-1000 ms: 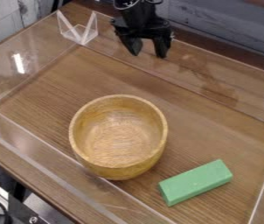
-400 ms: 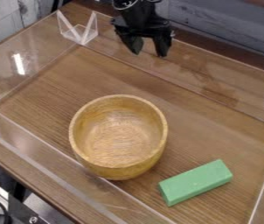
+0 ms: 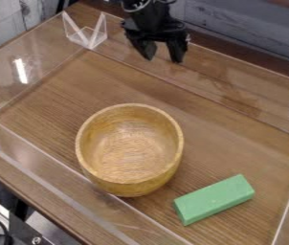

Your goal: Remove the green block from inside the brown bowl and put it on the table

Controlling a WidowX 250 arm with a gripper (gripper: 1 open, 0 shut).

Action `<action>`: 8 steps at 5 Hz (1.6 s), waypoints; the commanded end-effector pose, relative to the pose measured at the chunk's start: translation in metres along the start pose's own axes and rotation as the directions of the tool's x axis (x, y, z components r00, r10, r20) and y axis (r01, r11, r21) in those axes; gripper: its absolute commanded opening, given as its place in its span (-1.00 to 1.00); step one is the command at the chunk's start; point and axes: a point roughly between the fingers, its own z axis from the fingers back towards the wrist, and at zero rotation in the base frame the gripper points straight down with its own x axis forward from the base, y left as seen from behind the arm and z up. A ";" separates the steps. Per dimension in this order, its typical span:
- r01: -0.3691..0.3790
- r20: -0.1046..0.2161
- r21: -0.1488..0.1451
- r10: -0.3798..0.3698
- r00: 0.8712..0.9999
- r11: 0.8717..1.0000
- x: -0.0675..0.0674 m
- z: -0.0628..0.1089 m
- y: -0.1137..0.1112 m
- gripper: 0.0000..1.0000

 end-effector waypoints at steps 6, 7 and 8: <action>0.216 -0.051 -0.093 -0.222 0.974 0.972 -0.017 0.018 -0.069 1.00; 0.262 -0.078 -0.122 -0.272 0.959 0.957 -0.027 0.019 -0.084 1.00; 0.330 -0.107 -0.161 -0.349 0.931 0.930 -0.043 0.017 -0.103 1.00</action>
